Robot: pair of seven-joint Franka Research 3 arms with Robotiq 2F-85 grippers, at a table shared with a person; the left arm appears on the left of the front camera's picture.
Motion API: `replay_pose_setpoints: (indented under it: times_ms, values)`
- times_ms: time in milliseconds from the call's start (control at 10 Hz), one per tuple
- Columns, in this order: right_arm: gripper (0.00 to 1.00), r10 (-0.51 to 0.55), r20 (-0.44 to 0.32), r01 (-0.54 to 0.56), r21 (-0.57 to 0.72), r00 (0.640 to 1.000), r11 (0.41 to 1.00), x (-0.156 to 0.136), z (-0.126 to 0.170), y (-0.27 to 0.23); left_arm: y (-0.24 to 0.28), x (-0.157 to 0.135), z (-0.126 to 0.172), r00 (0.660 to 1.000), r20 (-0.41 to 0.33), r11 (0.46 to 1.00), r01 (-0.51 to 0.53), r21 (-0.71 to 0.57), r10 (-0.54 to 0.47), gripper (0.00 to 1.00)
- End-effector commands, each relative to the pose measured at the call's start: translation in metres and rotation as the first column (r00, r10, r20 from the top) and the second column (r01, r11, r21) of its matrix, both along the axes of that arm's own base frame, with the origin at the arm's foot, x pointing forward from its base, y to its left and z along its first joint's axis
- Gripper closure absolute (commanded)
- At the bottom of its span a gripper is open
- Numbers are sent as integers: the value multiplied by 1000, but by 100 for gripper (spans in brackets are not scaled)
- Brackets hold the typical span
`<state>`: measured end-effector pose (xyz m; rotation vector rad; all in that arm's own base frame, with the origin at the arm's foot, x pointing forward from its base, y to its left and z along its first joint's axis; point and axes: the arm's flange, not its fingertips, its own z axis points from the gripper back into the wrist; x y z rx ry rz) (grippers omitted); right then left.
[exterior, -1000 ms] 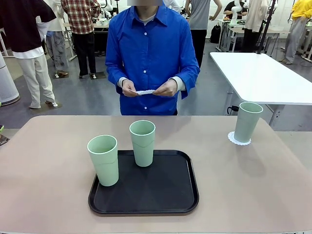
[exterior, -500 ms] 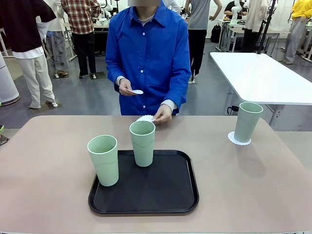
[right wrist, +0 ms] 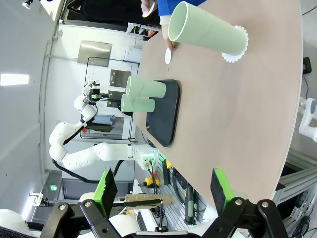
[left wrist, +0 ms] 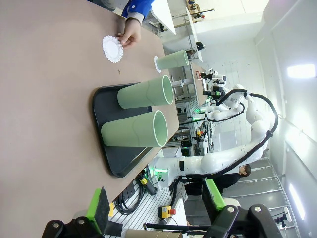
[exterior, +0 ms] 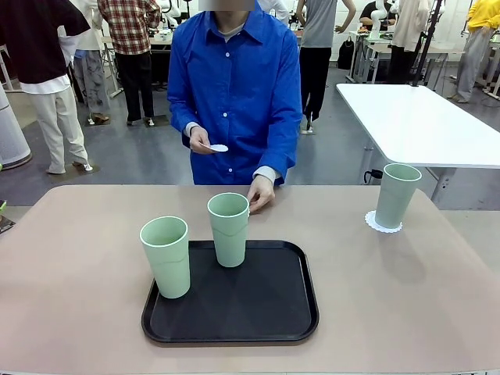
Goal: Place coasters on the table and set cups on them.
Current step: Take one Reusable plastic cup from the Flat Tray and place it on a coaster set by the human.
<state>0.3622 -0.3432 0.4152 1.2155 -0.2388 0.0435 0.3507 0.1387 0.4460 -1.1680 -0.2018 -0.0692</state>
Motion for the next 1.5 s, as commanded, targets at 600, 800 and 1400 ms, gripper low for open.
replay_pose_setpoints:
  times_ms: [600,800,1400]
  values:
    - [0,8,-5,-8,2,1000,1000,-2,0,0,0,-1,1,1000,9,1000,2,-10,-2,0]
    - [0,8,-5,-8,2,1000,1000,-2,0,0,0,-1,1,1000,9,1000,2,-10,-2,0]
    - [0,8,-5,-8,2,1000,1000,-2,0,0,0,-1,1,1000,9,1000,2,-10,-2,0]
